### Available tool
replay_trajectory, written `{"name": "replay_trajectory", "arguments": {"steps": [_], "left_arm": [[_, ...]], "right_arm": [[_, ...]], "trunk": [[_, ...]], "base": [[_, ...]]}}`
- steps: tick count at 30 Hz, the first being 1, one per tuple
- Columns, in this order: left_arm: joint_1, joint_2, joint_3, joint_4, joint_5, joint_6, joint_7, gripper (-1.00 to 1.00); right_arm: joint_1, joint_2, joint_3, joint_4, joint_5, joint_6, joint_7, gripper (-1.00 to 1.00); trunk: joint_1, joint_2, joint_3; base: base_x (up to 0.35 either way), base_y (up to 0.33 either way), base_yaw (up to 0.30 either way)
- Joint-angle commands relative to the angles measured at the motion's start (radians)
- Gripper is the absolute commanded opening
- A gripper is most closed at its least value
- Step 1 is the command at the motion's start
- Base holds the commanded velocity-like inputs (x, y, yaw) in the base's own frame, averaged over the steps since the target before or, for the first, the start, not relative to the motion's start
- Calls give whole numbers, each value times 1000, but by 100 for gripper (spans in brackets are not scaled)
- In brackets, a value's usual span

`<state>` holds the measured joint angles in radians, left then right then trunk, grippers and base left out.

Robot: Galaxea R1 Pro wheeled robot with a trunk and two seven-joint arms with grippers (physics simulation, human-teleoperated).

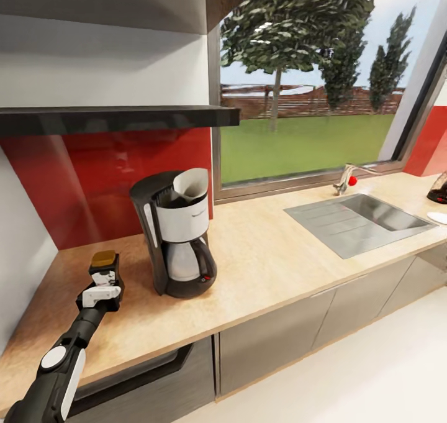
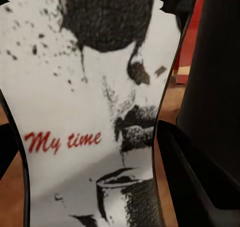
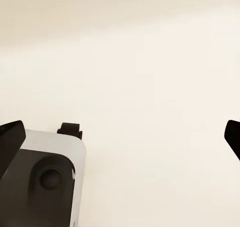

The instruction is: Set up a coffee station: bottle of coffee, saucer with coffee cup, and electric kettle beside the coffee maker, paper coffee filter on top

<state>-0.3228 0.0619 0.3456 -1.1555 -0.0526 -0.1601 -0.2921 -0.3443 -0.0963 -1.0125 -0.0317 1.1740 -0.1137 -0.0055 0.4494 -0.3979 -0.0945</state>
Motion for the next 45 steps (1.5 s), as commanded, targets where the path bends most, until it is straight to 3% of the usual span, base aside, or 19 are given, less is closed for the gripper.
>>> {"name": "replay_trajectory", "arguments": {"steps": [1,24,30,45], "left_arm": [[-1,-1,3,0,-7,-4,-6,-100],[4,2,3,13,-7,-6,-6,-100],[4,12,0,106,-7,-89,-18,-100],[4,10,-2,125,-7,-100,-19,-100]], "right_arm": [[-1,0,-9,1,9,-3,-1,100],[-1,1,-8,1,8,-3,-1,100],[-1,1,-8,1,8,-3,-1,100],[-1,1,-8,1,8,-3,-1,100]], "trunk": [[1,-2,-2],[1,-2,-2],[1,-2,-2],[1,-2,-2]], "base": [[14,0,-13],[135,0,-1],[5,0,0],[115,0,0]]}}
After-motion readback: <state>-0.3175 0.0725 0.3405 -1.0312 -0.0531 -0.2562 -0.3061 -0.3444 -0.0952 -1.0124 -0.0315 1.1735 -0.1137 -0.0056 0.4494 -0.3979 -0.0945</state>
